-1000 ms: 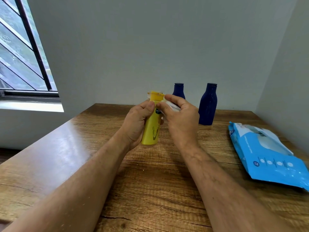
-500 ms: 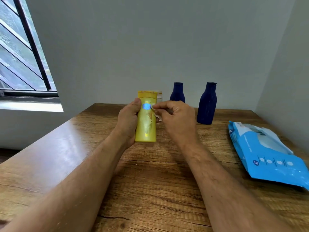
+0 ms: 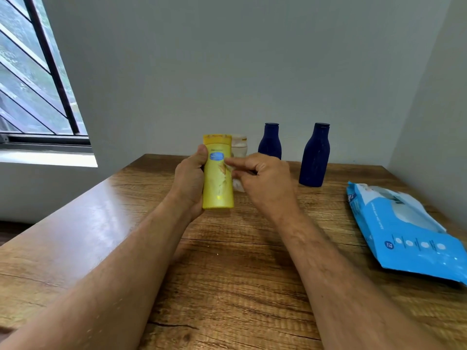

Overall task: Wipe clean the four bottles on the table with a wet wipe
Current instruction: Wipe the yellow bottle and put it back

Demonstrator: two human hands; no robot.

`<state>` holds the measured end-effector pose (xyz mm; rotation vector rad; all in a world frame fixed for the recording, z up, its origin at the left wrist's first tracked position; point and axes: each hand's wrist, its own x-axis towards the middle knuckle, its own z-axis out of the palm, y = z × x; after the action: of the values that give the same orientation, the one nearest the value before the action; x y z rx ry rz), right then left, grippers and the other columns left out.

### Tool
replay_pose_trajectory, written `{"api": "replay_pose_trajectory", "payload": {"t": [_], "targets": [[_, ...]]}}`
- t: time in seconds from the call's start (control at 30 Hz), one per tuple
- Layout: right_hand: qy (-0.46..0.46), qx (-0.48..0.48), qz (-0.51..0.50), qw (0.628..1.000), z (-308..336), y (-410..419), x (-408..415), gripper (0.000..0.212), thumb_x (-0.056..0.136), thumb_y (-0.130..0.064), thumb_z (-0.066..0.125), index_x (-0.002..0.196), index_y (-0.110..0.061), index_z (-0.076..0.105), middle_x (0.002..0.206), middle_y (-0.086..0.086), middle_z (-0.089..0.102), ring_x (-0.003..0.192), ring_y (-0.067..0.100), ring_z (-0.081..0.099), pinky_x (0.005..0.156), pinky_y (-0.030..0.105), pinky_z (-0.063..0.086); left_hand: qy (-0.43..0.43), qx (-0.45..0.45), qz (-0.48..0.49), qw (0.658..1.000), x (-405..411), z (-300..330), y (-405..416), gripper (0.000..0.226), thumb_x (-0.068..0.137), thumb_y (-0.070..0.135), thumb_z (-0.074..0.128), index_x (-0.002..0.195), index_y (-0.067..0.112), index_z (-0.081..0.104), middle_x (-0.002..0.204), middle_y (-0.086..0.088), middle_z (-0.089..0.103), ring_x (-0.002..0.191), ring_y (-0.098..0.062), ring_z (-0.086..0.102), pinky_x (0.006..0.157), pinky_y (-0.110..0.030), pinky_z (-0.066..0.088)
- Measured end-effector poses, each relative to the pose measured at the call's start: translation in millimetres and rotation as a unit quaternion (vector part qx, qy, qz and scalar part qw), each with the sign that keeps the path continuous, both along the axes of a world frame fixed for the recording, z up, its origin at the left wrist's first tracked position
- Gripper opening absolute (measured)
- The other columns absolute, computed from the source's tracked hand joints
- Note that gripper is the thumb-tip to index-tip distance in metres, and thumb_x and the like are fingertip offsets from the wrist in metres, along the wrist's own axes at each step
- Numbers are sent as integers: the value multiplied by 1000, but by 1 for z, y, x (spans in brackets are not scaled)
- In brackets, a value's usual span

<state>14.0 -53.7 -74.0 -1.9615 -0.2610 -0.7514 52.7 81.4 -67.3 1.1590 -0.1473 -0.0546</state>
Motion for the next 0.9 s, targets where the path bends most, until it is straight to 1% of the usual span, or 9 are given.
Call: {"api": "replay_pose_trajectory", "payload": {"t": [0.1, 0.27, 0.4, 0.5, 0.53, 0.6, 0.7, 0.8, 0.9], "targets": [[52, -39, 19, 998, 1, -2, -1, 22, 86, -8, 72, 94, -26, 80, 95, -15, 73, 89, -5, 65, 78, 8, 51, 26, -18, 20, 999, 2, -1, 1, 54, 106, 41, 39, 124, -5, 62, 115, -23, 70, 91, -31, 72, 73, -41, 60], [47, -80, 19, 996, 0, 1, -1, 28, 84, -3, 68, 83, -28, 81, 97, -15, 73, 98, -4, 65, 83, 16, 55, 60, -58, 20, 996, 2, 0, 2, 57, 107, 43, 35, 127, -4, 58, 111, -25, 69, 93, -35, 70, 77, -47, 61], [-5, -42, -21, 999, 0, 0, -1, 17, 91, -12, 67, 95, -23, 79, 99, -11, 72, 91, -5, 64, 78, 8, 51, 50, -7, -31, 998, 1, -3, -2, 48, 107, 40, 39, 118, 1, 64, 102, -18, 73, 85, -28, 72, 74, -41, 62], [-42, 12, -59, 997, 3, -3, -2, 18, 92, -13, 64, 101, -20, 78, 102, -10, 70, 96, -1, 63, 86, 21, 55, 47, 18, -91, 995, -7, -4, -10, 46, 107, 39, 38, 117, 3, 65, 97, -15, 74, 81, -25, 72, 74, -38, 62], [-37, 10, -61, 997, 4, -4, -3, 20, 92, -13, 65, 106, -21, 76, 106, -10, 70, 101, 0, 62, 91, 24, 54, 48, 15, -101, 994, -8, -4, -11, 46, 107, 39, 37, 119, 3, 64, 100, -16, 74, 83, -25, 72, 75, -38, 62], [-2, -28, -52, 998, 5, -5, -3, 31, 90, -13, 68, 120, -22, 71, 120, -9, 65, 111, 1, 56, 100, 18, 46, 45, -7, -104, 993, -7, -3, -10, 48, 107, 39, 37, 126, 2, 62, 113, -18, 72, 95, -28, 72, 85, -42, 60], [48, -79, -19, 995, 2, 0, -3, 44, 90, -6, 65, 129, -25, 64, 127, -8, 58, 113, 4, 51, 91, 5, 38, 42, -43, -83, 995, -4, -2, -7, 51, 107, 40, 38, 130, 1, 59, 124, -22, 68, 110, -34, 69, 93, -50, 56], [78, -108, 4, 991, 1, 1, -5, 35, 89, -9, 67, 117, -30, 72, 123, -9, 63, 112, 3, 55, 95, 15, 47, 57, -66, -43, 995, 2, -3, -2, 55, 106, 44, 40, 128, -2, 58, 122, -24, 68, 112, -38, 67, 93, -53, 55], [95, -140, 27, 985, 3, 0, -9, 24, 86, -11, 71, 100, -31, 78, 115, -11, 70, 105, -1, 60, 94, 18, 51, 72, -82, -22, 994, 8, -4, 4, 63, 104, 49, 39, 132, -5, 54, 129, -27, 63, 120, -41, 62, 101, -58, 49]]}}
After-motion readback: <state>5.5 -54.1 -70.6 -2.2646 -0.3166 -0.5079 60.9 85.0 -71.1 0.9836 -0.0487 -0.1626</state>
